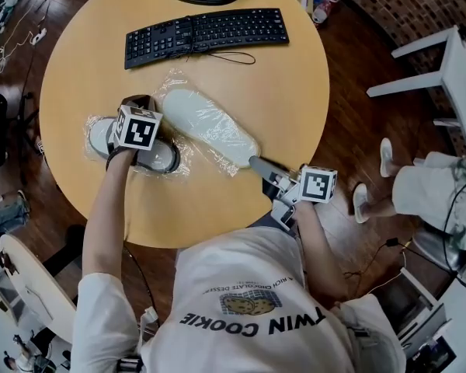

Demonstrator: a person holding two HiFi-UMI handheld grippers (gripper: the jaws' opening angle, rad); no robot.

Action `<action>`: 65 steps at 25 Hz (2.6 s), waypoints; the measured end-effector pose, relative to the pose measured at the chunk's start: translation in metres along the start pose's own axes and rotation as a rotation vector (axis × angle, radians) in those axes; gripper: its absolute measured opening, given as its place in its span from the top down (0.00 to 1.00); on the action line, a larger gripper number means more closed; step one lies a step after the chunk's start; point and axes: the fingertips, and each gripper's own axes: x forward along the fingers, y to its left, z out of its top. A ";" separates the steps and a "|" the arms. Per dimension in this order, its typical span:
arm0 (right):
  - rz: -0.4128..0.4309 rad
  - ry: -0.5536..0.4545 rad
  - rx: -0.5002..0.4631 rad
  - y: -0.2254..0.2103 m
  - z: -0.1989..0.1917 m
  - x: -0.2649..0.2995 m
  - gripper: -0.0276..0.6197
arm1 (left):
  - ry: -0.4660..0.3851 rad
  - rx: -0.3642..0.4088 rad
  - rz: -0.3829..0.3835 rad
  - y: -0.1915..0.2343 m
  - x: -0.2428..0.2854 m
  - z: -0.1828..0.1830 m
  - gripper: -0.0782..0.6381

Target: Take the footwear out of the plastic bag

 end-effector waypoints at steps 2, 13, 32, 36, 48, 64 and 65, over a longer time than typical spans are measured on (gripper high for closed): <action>0.000 0.001 0.003 0.000 -0.007 -0.008 0.86 | 0.001 -0.001 0.001 -0.001 0.000 0.000 0.88; -0.021 -0.019 -0.020 -0.002 -0.018 -0.055 0.87 | -0.001 -0.009 0.018 0.004 0.001 -0.004 0.88; -0.098 -0.065 0.006 -0.034 -0.004 -0.189 0.87 | 0.027 -0.077 0.071 0.005 0.000 0.007 0.88; -0.095 -0.070 0.009 -0.039 0.000 -0.196 0.87 | 0.031 -0.087 0.088 0.008 0.002 0.007 0.88; -0.127 -0.104 -0.005 -0.055 0.015 -0.230 0.87 | 0.060 -0.112 0.127 0.020 0.006 -0.013 0.88; -0.072 -0.203 -0.042 -0.059 0.078 -0.248 0.87 | 0.166 -0.033 0.223 0.030 -0.001 -0.022 0.88; -0.047 -0.210 -0.056 -0.055 0.081 -0.240 0.87 | 0.160 -0.049 0.243 0.032 -0.005 -0.024 0.88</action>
